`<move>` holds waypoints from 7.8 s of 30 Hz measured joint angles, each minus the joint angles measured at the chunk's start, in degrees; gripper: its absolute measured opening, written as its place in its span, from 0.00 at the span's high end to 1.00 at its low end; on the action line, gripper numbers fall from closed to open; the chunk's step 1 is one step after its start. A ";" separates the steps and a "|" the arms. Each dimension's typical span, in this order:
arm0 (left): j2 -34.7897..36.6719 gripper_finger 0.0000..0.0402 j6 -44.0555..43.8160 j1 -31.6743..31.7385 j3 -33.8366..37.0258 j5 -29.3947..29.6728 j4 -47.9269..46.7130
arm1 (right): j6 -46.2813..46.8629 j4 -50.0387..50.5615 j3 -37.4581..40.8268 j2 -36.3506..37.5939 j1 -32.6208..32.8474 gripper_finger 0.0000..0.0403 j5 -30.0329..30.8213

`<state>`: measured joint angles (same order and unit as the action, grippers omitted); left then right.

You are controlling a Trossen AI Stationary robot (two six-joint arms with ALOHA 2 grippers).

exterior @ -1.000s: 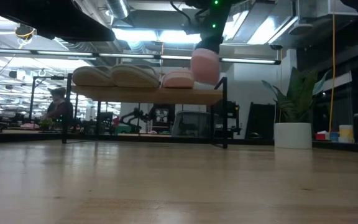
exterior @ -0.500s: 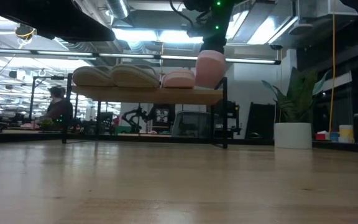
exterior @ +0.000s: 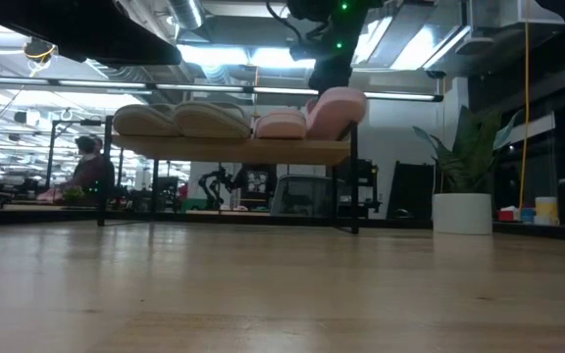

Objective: Pick and place slides into the shelf
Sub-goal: Put the pink slipper on the shelf, then return to Home Position

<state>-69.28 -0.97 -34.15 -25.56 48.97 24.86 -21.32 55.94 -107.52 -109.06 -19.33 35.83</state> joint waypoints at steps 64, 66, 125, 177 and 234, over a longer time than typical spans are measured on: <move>-0.02 0.92 0.02 -0.02 0.00 -2.40 0.02 | 3.23 5.15 -5.51 0.00 3.37 0.95 -3.01; -0.02 0.92 0.02 -0.02 0.00 -2.40 0.02 | 3.05 5.14 -5.51 0.00 3.37 0.96 -2.99; -0.02 0.92 0.00 -0.04 0.00 -2.38 0.04 | 3.08 2.56 -7.35 -3.65 3.79 0.41 -10.71; -0.02 0.92 0.07 -1.78 0.00 -2.35 0.02 | 23.10 23.58 -15.64 -3.58 23.84 0.67 -2.96; 29.34 0.92 5.03 9.75 -1.75 -8.02 -12.20 | 9.06 -68.31 75.97 53.34 29.71 0.85 -33.37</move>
<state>-39.94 4.05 -24.41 -27.32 40.95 12.66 -12.26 -12.37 -31.55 -55.72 10.37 2.46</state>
